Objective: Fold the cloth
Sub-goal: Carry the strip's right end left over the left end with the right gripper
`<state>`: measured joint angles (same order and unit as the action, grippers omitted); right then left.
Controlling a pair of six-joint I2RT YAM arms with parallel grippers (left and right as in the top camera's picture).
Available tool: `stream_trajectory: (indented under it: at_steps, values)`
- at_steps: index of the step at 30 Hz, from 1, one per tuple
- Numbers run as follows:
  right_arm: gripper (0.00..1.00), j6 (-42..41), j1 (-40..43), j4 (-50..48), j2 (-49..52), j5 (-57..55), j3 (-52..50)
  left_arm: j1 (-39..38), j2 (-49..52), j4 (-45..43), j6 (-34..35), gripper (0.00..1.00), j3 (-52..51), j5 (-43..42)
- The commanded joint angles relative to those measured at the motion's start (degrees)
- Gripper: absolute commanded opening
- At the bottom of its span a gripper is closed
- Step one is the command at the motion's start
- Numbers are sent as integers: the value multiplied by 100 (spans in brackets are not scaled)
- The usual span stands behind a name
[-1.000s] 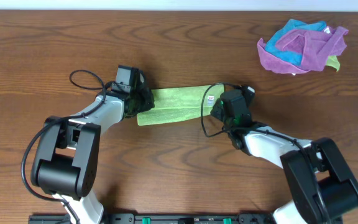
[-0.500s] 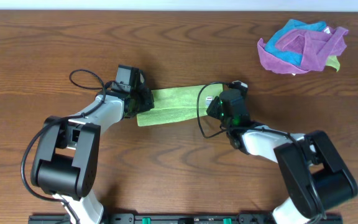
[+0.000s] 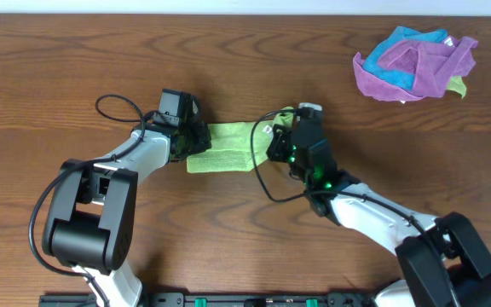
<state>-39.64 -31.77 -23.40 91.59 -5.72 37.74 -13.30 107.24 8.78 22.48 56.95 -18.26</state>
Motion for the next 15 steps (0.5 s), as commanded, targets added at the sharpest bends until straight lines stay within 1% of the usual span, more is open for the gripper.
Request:
stream_trajectory:
  at_steps: [1,9,15]
  values:
    - [1,118,-201,-55,-63,37,-28,15,120,173,-83,6,-101,229]
    - [1,210,-435,-188,-63,39,31,15,68,350,-168,6,-101,214]
    - [1,422,-546,-101,-61,42,302,26,-219,457,-326,6,-101,219]
